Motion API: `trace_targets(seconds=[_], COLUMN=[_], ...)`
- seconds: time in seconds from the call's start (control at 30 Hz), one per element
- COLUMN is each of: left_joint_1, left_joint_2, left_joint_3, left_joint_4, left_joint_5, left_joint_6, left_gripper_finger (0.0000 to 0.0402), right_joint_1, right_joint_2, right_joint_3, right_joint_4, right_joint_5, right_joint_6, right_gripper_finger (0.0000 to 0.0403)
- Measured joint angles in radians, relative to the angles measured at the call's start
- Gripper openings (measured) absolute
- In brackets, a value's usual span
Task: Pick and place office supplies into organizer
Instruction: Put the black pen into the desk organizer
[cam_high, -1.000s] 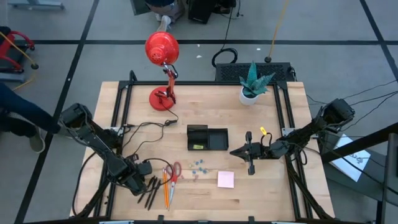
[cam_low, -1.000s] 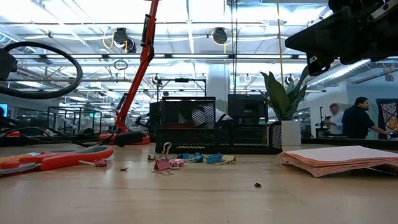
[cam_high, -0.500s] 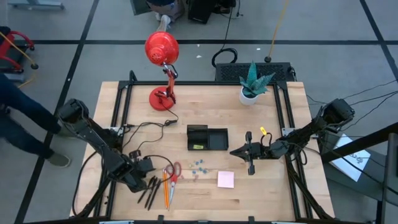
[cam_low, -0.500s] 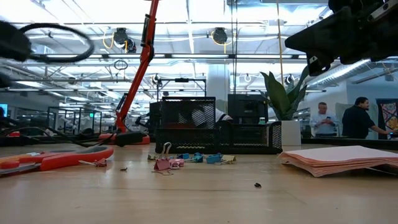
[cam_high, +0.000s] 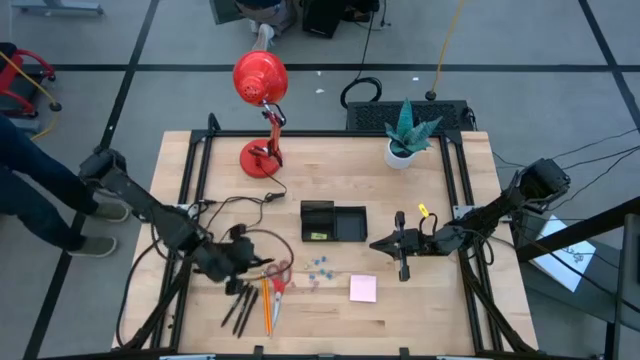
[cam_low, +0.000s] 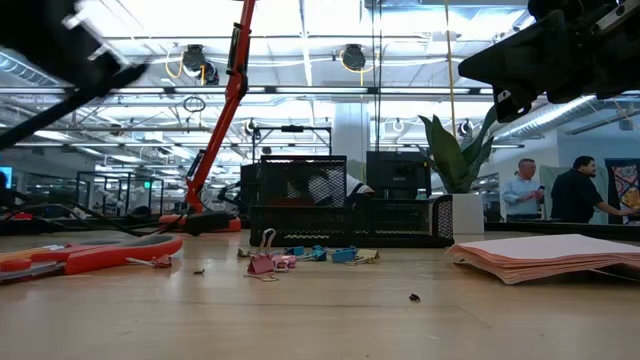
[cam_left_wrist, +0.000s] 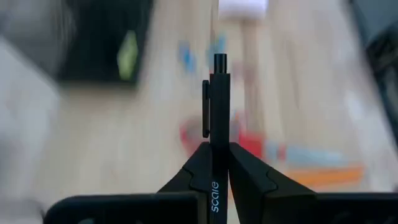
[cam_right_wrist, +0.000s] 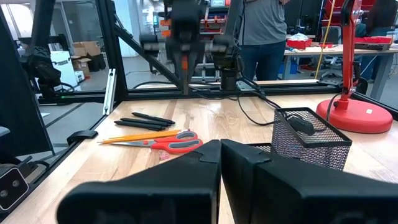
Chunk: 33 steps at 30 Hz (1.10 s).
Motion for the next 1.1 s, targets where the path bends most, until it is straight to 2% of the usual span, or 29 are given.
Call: trace_targets(seconds=[0.23, 0.4, 0.53, 0.8, 1.1], left_joint_1=[0.152, 0.267, 0.368, 0.551, 0.694], left_joint_2=[-0.073, -0.035, 0.031, 0.211, 0.385], left_joint_3=[0.002, 0.002, 0.002, 0.003, 0.003], left_joint_4=[0.32, 0.503, 0.639, 0.905, 0.984], left_joint_5=[-0.024, 0.025, 0.094, 0.299, 0.411], left_joint_6=[0.394, 0.556, 0.619, 0.698, 0.683], left_gripper_finger=[0.0043, 0.0043, 0.0044, 0.0044, 0.0044], right_joint_1=[0.0, 0.0, 0.0, 0.0, 0.0], right_joint_2=[0.0, 0.0, 0.0, 0.0, 0.0], right_joint_3=[0.0, 0.0, 0.0, 0.0, 0.0], right_joint_4=[0.0, 0.0, 0.0, 0.0, -0.001], right_joint_5=[0.0, 0.0, 0.0, 0.0, 0.0], right_joint_6=[0.0, -0.004, -0.007, -0.014, -0.013], right_gripper_finger=[0.0004, 0.0004, 0.0004, 0.0004, 0.0004])
